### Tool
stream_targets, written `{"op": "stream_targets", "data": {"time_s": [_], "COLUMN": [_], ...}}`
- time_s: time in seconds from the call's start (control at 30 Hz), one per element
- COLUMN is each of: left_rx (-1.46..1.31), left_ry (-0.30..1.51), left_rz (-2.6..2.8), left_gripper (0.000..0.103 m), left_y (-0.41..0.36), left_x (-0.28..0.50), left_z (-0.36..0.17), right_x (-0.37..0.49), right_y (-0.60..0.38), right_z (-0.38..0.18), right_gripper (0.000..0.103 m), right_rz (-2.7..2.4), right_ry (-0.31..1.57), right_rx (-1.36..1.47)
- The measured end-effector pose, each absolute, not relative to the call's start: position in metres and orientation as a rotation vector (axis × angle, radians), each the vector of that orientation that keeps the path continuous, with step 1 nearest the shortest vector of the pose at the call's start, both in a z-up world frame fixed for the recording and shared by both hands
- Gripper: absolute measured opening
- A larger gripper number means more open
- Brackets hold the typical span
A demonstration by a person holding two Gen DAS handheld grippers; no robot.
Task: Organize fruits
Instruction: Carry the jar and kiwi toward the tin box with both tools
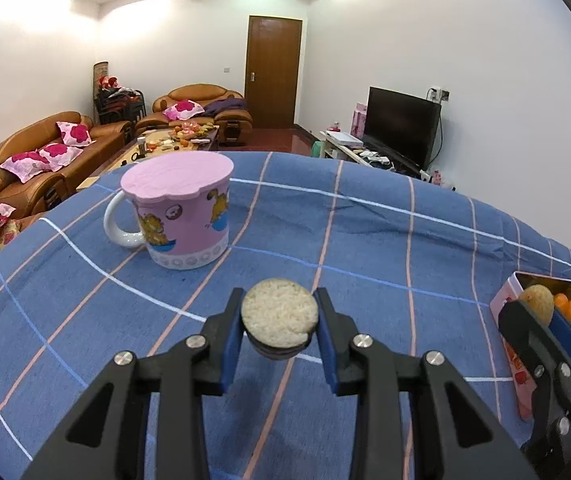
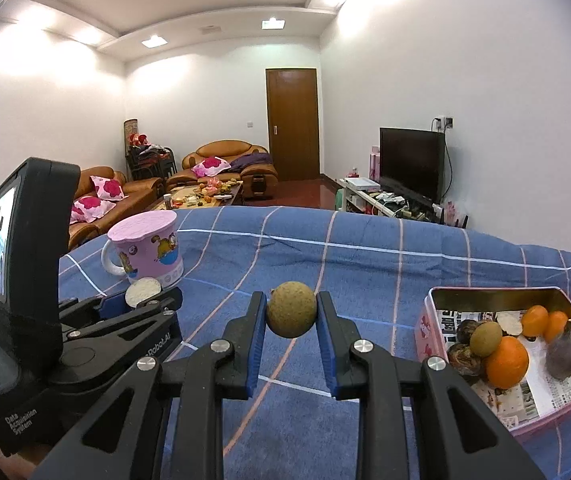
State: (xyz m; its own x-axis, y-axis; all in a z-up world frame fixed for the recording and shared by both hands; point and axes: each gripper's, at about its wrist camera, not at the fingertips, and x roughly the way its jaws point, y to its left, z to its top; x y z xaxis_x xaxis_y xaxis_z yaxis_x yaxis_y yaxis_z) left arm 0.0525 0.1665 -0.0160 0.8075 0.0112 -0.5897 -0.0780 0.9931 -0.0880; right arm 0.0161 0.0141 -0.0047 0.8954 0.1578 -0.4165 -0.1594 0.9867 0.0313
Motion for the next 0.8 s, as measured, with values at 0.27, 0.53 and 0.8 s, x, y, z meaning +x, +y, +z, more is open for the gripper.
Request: {"op": "stream_targets", "data": {"time_s": [0.27, 0.53, 0.8], "left_rx": [-0.104, -0.084, -0.068], "left_ry": [0.610, 0.586, 0.562], "left_rz": [0.068, 0.086, 0.092], "left_gripper": [0.036, 0.036, 0.036], "left_y": [0.162, 0.153, 0.142], "left_x": [0.040, 0.032, 0.023], "left_z": [-0.015, -0.013, -0.012], "right_x": [0.008, -0.001, -0.006], "right_y": [0.013, 0.009, 0.002], "right_z": [-0.005, -0.005, -0.005], "right_gripper": [0.027, 0.027, 0.027], "right_rz": [0.161, 0.149, 0.144], "right_ry": [0.432, 0.427, 0.428], "right_rx": [-0.002, -0.003, 0.005]}}
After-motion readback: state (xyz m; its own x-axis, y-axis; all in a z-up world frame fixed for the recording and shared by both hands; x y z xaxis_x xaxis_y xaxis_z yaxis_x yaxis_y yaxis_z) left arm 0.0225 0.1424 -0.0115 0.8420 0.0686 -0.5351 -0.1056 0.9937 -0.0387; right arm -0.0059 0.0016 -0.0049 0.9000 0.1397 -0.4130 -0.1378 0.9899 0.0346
